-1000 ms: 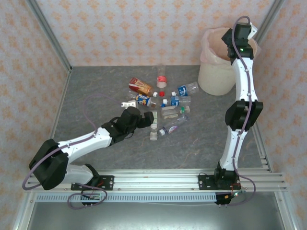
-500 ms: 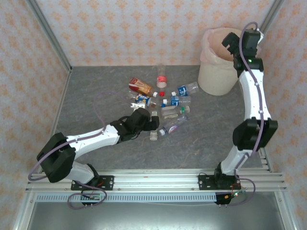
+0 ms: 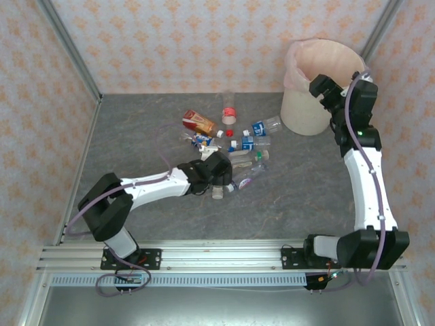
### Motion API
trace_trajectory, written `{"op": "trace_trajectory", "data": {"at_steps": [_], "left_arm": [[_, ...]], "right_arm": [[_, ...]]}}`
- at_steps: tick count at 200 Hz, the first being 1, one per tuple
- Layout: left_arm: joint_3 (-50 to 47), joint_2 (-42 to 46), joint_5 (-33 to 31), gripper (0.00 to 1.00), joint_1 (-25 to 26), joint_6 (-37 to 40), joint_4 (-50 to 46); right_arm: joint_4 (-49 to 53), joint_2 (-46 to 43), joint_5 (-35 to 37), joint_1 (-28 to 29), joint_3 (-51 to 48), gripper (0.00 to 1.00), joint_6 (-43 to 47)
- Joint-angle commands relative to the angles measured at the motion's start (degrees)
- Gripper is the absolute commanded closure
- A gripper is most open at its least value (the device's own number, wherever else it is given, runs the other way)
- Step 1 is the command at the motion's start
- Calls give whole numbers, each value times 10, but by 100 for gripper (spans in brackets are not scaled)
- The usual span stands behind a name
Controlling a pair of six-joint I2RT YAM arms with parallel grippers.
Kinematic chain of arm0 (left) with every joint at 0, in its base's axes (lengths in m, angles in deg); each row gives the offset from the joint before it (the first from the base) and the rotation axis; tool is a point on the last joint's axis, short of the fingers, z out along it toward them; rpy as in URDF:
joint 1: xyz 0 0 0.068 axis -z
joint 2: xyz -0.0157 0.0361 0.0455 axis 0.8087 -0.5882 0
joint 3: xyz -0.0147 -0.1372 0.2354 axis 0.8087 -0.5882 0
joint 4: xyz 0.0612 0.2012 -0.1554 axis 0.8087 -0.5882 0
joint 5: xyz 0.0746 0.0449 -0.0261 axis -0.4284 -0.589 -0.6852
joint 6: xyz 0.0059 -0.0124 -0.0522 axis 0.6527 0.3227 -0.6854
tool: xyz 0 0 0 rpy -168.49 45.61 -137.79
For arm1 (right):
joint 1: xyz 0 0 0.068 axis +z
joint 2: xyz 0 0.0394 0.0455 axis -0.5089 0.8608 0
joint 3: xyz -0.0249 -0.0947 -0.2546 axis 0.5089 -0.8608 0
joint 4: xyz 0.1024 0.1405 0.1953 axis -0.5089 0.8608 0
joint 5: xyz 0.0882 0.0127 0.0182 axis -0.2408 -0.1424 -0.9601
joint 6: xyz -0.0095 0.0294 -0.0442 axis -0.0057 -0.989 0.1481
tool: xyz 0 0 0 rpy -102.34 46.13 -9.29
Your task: Put the plastic bottles in the bin
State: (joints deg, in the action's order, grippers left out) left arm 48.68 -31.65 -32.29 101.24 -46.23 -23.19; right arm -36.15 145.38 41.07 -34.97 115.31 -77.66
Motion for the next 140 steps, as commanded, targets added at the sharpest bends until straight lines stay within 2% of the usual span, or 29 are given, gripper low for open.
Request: {"op": "trace_trajectory", "data": {"at_steps": [1,27,51,100,140], "left_arm": [[27,-21,-41,0,3,-12,-40],[36,-38,-57,0,3,-9,-33],[59,-68,-36,5,2,8,-26],[80,-115,-26,12,2,5,-31],[84,-127,-21,24,3,24,-26]], "right_arm": [[30,-58,-81,17,-34,1,5],[36,-102,-103,48,-80,1,-4],[13,-129,-113,88,-137,1,-18],[15,-167,-38,111,-231,1,-40],[30,-156,-8,111,-227,1,-20]]}}
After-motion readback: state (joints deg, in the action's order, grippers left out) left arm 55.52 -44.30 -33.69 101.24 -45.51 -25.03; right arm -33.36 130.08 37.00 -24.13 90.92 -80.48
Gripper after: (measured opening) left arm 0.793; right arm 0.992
